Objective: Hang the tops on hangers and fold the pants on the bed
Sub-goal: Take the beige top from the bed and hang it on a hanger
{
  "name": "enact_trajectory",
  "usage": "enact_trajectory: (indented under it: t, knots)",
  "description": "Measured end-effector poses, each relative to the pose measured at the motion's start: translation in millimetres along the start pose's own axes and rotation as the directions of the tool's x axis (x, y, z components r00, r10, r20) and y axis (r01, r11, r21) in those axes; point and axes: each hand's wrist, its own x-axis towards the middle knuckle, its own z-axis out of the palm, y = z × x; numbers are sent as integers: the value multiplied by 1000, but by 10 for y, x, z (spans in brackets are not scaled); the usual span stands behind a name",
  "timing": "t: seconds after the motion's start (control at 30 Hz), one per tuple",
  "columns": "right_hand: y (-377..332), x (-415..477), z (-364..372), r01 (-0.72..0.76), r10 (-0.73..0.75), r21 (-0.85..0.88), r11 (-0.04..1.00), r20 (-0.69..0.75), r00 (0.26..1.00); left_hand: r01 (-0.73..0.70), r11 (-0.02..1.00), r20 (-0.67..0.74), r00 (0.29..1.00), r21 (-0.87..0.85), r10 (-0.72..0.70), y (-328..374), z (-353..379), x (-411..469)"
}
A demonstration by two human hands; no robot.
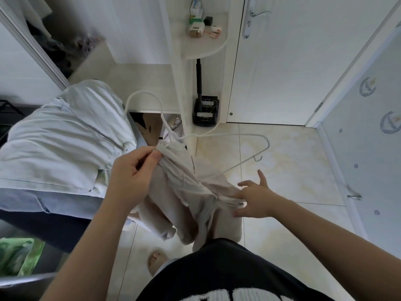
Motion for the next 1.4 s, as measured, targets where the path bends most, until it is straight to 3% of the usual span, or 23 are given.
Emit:
enact_trajectory:
  t: [0.1,0.23,0.37,0.53,0.7,0.83,1.0,1.07,1.13,1.2,1.23,1.3,1.4]
  knots:
    - [149,-51,-24,-61,58,-62,996,-42,997,5,999,99,995,54,-10,-68,-82,41]
    - [271,-107,-145,-154,122,-139,978,-216,969,31,986,202,977,165,-65,-191,-78,62]
    - [337,-166,-343,-176,139,-65,982,-380,915,7,961,224,972,275,-72,-237,-80,89]
    - [188,-338,-781,4,83,180,984,-477,875,-62,934,367,927,352,-77,-171,57,161]
    - [-420,-393,-1133,353,-108,295,888,-612,784,-189,948,453,890,255,55,213,377,251]
    - [-662,-371,-1173,369,-55,418,830,-598,800,-199,944,391,917,262,84,320,474,322]
    - [-629,-472,-1200,393,-8,652,648,-510,860,-258,838,375,925,482,69,217,534,313]
    - [-567,-513,-1196,396,-37,722,567,-458,888,-213,840,246,964,499,98,172,611,252]
    - [-543,-509,-1157,419,-34,795,439,-451,892,-145,868,30,988,474,148,157,705,181]
    - [-558,-450,-1114,413,97,847,334,-467,879,-105,885,-147,971,453,190,147,769,135]
    - [-576,-409,-1105,401,178,851,338,-477,861,-101,901,-179,965,422,192,147,790,131]
    - [-592,-334,-1099,357,258,794,493,-525,811,-76,953,-153,980,292,125,140,808,154]
    - [-557,-307,-1093,281,199,612,739,-598,776,84,994,-152,986,74,-73,101,777,277]
